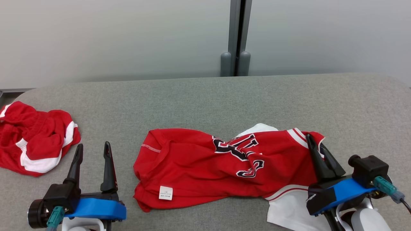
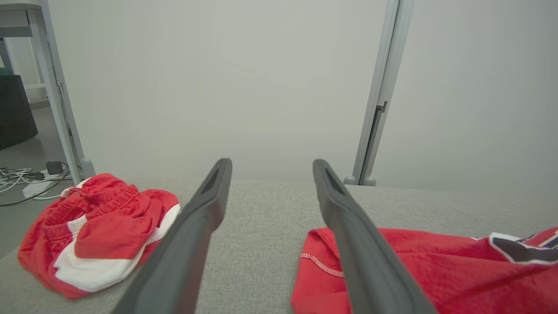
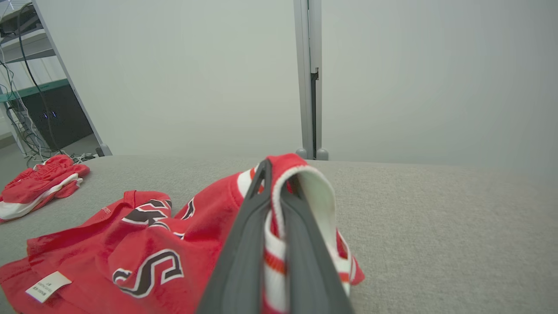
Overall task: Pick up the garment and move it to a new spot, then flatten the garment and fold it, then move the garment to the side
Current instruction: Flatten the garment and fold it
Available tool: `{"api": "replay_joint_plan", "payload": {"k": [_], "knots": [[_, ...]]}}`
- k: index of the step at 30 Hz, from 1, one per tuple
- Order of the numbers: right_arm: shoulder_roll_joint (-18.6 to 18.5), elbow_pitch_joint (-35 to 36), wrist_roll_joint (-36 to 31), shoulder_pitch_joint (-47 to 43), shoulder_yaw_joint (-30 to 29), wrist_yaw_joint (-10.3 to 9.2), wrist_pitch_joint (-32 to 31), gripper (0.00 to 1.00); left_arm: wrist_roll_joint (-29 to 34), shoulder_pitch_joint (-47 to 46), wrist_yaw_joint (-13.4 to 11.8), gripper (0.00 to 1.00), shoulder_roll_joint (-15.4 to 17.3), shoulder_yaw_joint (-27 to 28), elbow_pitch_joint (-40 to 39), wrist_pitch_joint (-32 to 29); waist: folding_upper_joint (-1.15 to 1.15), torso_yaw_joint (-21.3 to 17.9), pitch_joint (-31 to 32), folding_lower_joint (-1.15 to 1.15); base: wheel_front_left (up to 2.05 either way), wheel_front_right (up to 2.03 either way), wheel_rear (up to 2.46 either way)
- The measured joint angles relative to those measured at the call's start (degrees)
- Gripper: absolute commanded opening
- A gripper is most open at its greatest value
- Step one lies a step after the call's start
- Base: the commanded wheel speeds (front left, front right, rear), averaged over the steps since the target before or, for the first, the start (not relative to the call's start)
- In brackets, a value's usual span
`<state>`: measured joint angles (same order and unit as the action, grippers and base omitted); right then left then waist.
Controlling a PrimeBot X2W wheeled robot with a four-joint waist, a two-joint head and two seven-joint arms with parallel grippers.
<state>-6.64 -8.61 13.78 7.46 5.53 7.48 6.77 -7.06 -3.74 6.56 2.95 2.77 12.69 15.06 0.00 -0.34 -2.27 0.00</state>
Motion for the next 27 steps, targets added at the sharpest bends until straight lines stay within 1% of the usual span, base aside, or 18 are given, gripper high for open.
{"api": "replay_joint_plan", "payload": {"k": [4, 11, 20, 27], "knots": [[-0.19, -1.60, -0.80, 0.90, -0.99, 0.00, 0.36, 0.00, -0.01, -0.34, -0.01, 1.00, 0.00, 0.09, -0.09, 0.01, 0.00, 0.27, -0.48, 0.00, 0.00, 0.00, 0.00], [-1.27, -9.60, -2.80, 7.14, -2.22, 0.00, 1.77, 0.00, -0.01, -1.54, -0.01, 1.00, -0.01, -0.15, -0.19, 0.01, 0.00, 1.55, -1.74, 0.00, 0.00, 0.00, 0.00], [-3.97, -23.20, -4.47, 18.05, -3.75, 0.01, 4.39, 0.00, -0.53, -3.78, 0.05, 1.00, -0.01, -1.36, -0.08, 0.01, 0.00, 4.23, -4.25, 0.00, 0.00, 0.00, 0.00], [-6.10, -36.55, -6.81, 27.26, -6.10, 0.01, 6.20, 0.00, -1.29, -5.47, 0.13, 1.00, -0.02, -3.04, 0.14, 0.00, 0.00, 6.58, -6.85, 0.00, 0.00, 0.00, 0.00]]}}
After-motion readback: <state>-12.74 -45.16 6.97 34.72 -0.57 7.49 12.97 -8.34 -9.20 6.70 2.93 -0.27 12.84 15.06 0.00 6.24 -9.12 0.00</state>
